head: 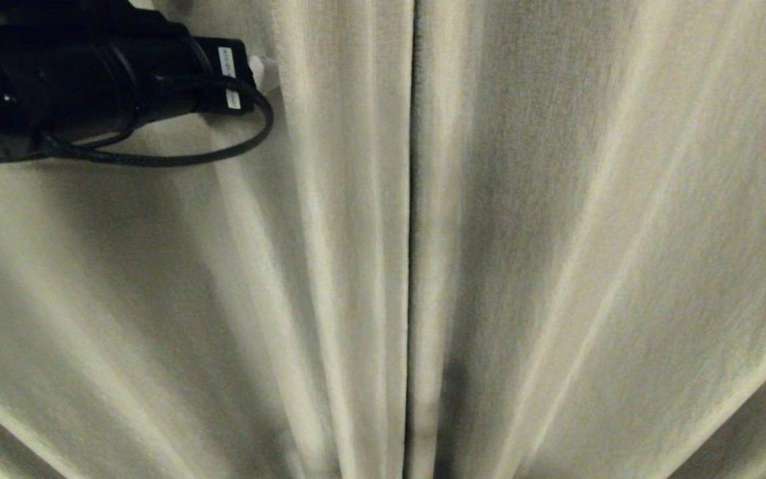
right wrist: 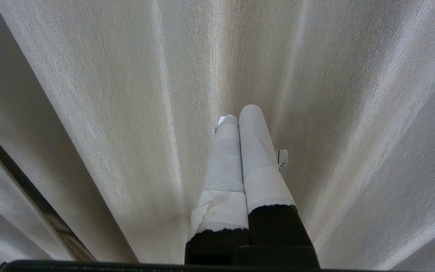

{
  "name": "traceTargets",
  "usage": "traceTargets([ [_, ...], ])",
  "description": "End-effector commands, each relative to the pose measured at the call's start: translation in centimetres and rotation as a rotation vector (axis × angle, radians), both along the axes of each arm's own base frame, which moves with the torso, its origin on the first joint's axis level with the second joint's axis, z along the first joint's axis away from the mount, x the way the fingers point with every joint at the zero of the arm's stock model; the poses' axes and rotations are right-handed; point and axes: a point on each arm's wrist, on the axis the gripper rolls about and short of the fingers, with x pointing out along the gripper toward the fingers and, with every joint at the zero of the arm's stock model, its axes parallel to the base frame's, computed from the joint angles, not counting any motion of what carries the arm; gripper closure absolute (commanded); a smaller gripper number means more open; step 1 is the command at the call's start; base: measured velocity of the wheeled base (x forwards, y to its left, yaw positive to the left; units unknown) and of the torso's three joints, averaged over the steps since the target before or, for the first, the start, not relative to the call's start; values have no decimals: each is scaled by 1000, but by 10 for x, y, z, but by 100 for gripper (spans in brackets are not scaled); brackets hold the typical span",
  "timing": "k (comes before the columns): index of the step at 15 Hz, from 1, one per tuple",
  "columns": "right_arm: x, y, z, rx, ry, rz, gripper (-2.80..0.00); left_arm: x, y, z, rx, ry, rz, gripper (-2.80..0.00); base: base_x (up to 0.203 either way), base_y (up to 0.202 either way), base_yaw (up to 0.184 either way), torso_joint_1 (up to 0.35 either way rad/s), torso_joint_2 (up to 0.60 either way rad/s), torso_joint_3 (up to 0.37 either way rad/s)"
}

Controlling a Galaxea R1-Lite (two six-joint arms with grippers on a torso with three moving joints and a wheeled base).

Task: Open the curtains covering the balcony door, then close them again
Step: Pull the outer curtains open on both sides

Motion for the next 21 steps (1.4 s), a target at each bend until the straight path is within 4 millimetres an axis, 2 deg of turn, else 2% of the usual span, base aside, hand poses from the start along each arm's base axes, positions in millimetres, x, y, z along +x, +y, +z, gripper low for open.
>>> traceTargets([
  [1, 0, 0, 0, 0, 2, 0, 0, -5, 6, 4, -11, -15, 11, 0, 0, 0, 0, 0, 0, 0],
  [5, 0, 0, 0, 0, 2, 0, 0, -11, 25, 14, -20, -49, 57, 0, 0, 0, 0, 0, 0, 0],
  [8, 0, 0, 0, 0, 2, 1, 0, -22, 31, 22, -33, -76, 56, 0, 0, 0, 0, 0, 0, 0],
  [10, 0, 0, 0, 0, 2, 2, 0, -27, 42, 27, -41, -95, 90, 0, 0, 0, 0, 0, 0, 0],
  [14, 0, 0, 0, 0, 2, 0, 0, -33, 78, 36, -18, -136, 153, 0, 0, 0, 0, 0, 0, 0],
  [21, 0, 0, 0, 0, 2, 0, 0, -33, 160, 35, 59, -116, 251, 0, 0, 0, 0, 0, 0, 0],
])
